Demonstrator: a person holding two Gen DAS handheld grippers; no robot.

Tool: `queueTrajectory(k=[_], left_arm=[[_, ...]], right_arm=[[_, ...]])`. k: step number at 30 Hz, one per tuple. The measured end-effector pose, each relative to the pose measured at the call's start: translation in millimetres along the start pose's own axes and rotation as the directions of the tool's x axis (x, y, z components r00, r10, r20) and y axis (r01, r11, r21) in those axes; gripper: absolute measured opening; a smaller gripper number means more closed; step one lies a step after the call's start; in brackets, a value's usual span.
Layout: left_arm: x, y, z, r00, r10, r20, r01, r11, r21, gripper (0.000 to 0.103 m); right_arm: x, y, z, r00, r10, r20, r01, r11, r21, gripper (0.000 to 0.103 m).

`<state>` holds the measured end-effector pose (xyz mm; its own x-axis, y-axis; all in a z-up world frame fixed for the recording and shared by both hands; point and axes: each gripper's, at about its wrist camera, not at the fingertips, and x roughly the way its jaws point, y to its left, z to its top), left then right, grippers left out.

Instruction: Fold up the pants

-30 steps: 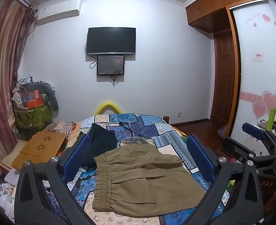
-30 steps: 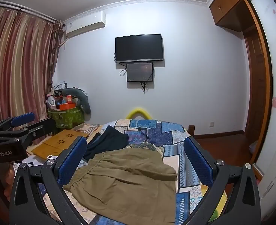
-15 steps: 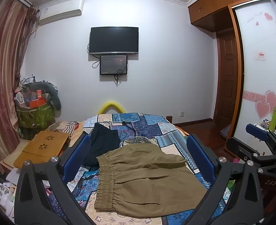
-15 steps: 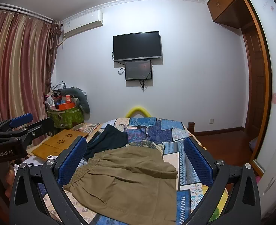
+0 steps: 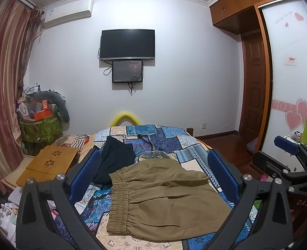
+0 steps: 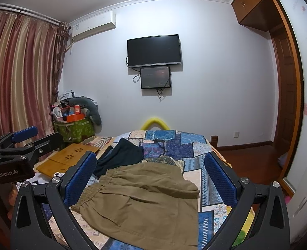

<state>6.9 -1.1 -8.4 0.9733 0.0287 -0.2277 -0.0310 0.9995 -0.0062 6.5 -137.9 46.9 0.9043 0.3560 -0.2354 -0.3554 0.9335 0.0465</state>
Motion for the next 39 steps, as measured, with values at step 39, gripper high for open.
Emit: queueTrajectory(k=[39], left_arm=[[0.8,-0.9,2.4,1.000,0.004,-0.001,-0.004,1.000,0.012,0.103]], right_arm=[[2.9,2.6,-0.4,1.000,0.004,0.001,-0.004,1.000,-0.003,0.103]])
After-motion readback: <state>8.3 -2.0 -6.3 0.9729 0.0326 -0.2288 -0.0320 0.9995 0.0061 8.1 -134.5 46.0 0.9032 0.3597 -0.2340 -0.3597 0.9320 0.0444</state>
